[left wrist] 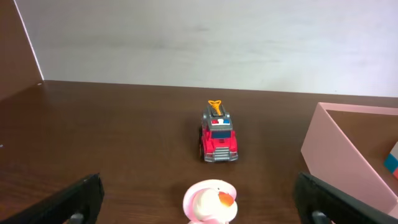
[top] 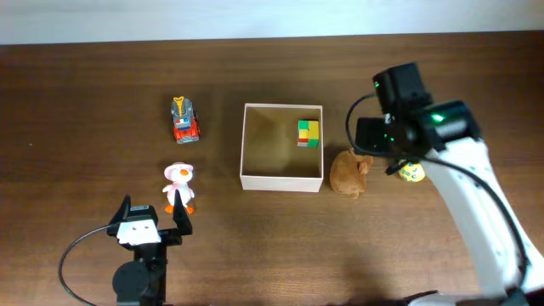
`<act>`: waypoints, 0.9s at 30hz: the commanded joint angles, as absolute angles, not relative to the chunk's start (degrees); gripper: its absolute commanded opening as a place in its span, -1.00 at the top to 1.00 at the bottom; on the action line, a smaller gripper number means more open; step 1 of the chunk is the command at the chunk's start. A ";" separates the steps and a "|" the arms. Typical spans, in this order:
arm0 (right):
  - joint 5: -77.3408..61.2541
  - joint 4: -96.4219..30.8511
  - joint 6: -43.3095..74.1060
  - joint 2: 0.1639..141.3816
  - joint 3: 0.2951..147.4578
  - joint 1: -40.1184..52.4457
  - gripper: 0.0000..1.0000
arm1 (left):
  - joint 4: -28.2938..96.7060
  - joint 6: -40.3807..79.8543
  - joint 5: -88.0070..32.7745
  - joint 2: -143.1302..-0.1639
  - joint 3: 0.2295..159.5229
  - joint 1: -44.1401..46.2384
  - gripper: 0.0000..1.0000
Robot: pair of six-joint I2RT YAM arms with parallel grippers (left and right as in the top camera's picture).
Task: Pack container
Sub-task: 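Move the right gripper back over the brown plush capybara, then grasp the brown plush capybara with the right gripper and lift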
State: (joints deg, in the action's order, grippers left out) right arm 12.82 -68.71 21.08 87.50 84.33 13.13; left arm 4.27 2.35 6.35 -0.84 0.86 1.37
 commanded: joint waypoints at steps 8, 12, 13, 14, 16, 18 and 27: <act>3.75 -59.44 22.70 94.15 78.06 7.88 -0.98 | 4.16 1.23 5.76 -0.38 0.54 1.06 -0.99; 0.54 -57.89 23.29 97.51 78.06 8.56 -0.98 | 4.14 1.23 5.76 -0.38 0.54 1.06 -0.99; 0.36 -57.58 23.40 98.06 78.06 8.69 -0.98 | 4.14 1.23 5.76 -0.38 0.54 1.06 -0.99; 0.45 -57.49 23.94 98.52 78.06 8.86 -0.98 | 4.14 1.23 5.76 -0.38 0.54 1.06 -0.99; 0.56 -57.10 24.45 99.24 78.04 8.95 -0.98 | 4.14 1.23 5.76 -0.38 0.54 1.06 -0.98; 0.36 -56.90 24.56 99.98 78.04 8.95 -0.98 | 4.14 1.23 5.76 -0.38 0.54 1.06 -0.98; -2.59 -55.90 25.67 102.65 76.01 9.17 -0.98 | 4.16 1.23 5.76 -0.38 0.54 1.06 -0.99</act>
